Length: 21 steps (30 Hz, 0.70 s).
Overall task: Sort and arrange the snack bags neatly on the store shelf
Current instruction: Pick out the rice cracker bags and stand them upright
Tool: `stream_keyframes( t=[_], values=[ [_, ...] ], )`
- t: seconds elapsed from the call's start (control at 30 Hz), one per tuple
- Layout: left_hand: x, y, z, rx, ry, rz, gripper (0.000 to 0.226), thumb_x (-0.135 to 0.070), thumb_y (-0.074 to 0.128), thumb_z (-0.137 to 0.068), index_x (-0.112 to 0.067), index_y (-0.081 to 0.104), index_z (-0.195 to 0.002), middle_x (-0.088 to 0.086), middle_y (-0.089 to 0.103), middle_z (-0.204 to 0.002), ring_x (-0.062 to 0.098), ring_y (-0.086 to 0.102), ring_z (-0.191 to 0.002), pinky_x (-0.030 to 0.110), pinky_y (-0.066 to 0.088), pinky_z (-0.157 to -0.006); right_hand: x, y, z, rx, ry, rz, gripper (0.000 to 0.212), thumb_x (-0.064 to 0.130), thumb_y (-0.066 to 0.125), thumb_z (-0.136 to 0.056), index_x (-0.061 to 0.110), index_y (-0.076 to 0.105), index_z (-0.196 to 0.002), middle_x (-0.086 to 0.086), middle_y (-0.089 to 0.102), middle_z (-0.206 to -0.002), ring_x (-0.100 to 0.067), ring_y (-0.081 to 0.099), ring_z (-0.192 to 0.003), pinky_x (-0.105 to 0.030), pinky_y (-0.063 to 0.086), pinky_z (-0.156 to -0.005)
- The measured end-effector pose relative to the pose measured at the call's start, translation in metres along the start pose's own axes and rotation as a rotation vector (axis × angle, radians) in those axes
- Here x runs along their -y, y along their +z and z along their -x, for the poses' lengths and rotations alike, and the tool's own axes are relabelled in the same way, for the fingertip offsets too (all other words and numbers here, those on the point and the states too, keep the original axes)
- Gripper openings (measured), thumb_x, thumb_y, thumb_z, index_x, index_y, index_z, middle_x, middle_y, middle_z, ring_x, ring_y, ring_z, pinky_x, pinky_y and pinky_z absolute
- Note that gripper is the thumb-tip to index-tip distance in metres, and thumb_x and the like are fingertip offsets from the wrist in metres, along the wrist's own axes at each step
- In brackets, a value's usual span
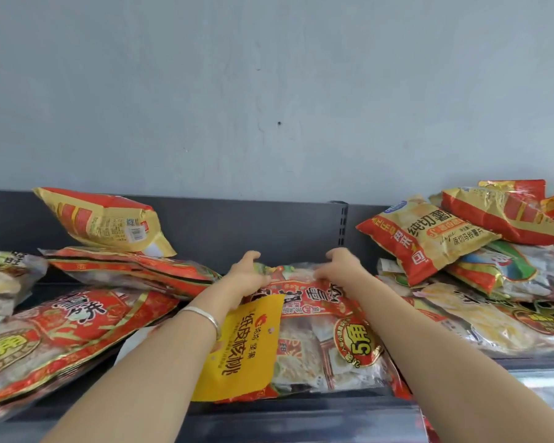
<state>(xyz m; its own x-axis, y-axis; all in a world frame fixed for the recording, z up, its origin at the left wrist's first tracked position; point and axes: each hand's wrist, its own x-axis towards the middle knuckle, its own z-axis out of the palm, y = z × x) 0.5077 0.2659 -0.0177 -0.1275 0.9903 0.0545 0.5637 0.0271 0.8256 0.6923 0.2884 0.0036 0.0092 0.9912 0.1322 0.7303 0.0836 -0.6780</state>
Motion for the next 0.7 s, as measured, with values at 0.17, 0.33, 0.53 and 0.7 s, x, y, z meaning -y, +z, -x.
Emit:
stream_keyframes(
  t=[0.17, 0.33, 0.53, 0.7],
  values=[
    [-0.022, 0.008, 0.0, -0.019, 0.138, 0.439, 0.064, -0.014, 0.058, -0.093, -0.031, 0.024, -0.144, 0.007, 0.048, -0.135, 0.022, 0.058, -0.107, 0.039, 0.052, -0.088, 0.011, -0.023, 0.002, -0.363, -0.136, -0.012, 0.032, 0.004, 0.049, -0.093, 0.0, 0.063, -0.121, -0.021, 0.062, -0.123, -0.037, 0.057, -0.114, -0.04, 0.048, -0.092],
    [-0.036, 0.015, 0.0, 0.055, 0.098, 0.527, 0.094, -0.024, 0.068, -0.086, -0.027, 0.0, -0.151, 0.007, 0.034, -0.149, 0.027, 0.051, -0.122, 0.041, 0.047, -0.09, 0.008, -0.049, 0.008, -0.608, -0.112, -0.263, 0.037, 0.006, 0.049, -0.096, 0.001, 0.054, -0.133, -0.016, 0.059, -0.13, -0.031, 0.053, -0.122, -0.038, 0.044, -0.097],
    [-0.037, 0.021, 0.006, 0.115, -0.008, 0.513, 0.071, -0.035, 0.08, -0.072, -0.013, 0.044, -0.13, 0.01, 0.065, -0.113, 0.027, 0.065, -0.096, 0.046, 0.052, -0.084, 0.002, -0.063, 0.008, -0.686, -0.087, -0.529, 0.045, -0.004, 0.041, -0.093, 0.006, 0.051, -0.136, -0.012, 0.056, -0.134, -0.025, 0.062, -0.102, -0.04, 0.053, -0.089],
    [-0.059, 0.015, 0.006, -0.094, 0.103, 0.453, 0.042, -0.026, 0.072, -0.082, -0.011, 0.047, -0.113, 0.009, 0.064, -0.104, 0.023, 0.066, -0.088, 0.039, 0.053, -0.076, 0.0, -0.076, 0.011, -0.636, -0.18, -0.608, 0.04, 0.006, 0.045, -0.098, 0.013, 0.049, -0.137, -0.003, 0.057, -0.123, -0.006, 0.054, -0.074, -0.023, 0.051, -0.067]
  ],
)
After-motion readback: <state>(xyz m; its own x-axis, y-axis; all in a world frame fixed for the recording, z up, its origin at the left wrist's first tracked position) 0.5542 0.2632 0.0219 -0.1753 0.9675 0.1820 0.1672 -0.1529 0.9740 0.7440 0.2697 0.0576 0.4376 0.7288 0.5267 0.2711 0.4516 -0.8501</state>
